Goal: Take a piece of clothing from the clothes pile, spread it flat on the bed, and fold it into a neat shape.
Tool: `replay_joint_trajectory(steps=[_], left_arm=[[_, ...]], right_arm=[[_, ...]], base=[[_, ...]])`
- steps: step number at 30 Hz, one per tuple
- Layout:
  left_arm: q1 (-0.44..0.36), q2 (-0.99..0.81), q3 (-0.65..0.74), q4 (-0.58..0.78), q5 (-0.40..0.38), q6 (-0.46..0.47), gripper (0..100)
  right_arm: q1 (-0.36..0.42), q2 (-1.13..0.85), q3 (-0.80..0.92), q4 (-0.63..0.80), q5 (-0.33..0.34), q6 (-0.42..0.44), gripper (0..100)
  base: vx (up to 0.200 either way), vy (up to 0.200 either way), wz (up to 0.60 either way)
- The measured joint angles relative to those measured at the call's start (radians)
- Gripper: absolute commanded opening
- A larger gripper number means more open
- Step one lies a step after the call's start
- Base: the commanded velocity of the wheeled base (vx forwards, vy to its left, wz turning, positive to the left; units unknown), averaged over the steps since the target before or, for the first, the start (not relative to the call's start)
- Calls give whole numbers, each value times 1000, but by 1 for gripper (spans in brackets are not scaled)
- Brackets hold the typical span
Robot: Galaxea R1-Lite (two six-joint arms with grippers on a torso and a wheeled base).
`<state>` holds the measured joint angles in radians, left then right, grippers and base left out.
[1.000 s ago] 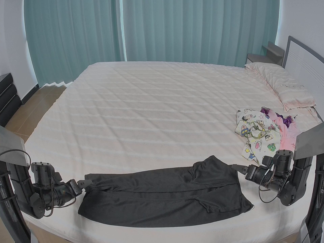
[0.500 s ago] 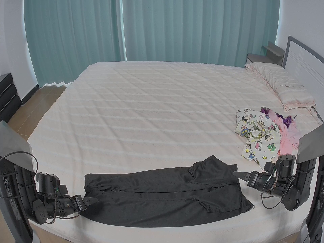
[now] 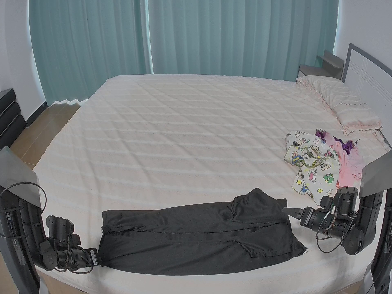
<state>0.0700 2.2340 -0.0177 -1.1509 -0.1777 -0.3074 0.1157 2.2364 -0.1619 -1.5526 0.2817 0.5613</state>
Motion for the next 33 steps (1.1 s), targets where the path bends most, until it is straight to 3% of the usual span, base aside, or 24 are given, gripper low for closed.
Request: replay_joint_trajectory(steps=[11,12,22,27,33], left_arm=[[44,-40,0,32,10,36,0],[44,-40,0,36,10,37,100],[63,-69,0,-25,2,20,100],[71,-129,-37,-56,-3,-124,100],[1,-153,-170,-35,14,-283,100]], right_arm=[[1,-1,1,0,0,0,100],[1,-1,1,0,0,0,100],[2,-1,1,0,0,0,100],[6,-2,2,0,0,0,100],[19,-2,5,0,-1,1,100]], base=[[0,0,0],[0,0,0],[0,0,0],[0,0,0],[0,0,0]])
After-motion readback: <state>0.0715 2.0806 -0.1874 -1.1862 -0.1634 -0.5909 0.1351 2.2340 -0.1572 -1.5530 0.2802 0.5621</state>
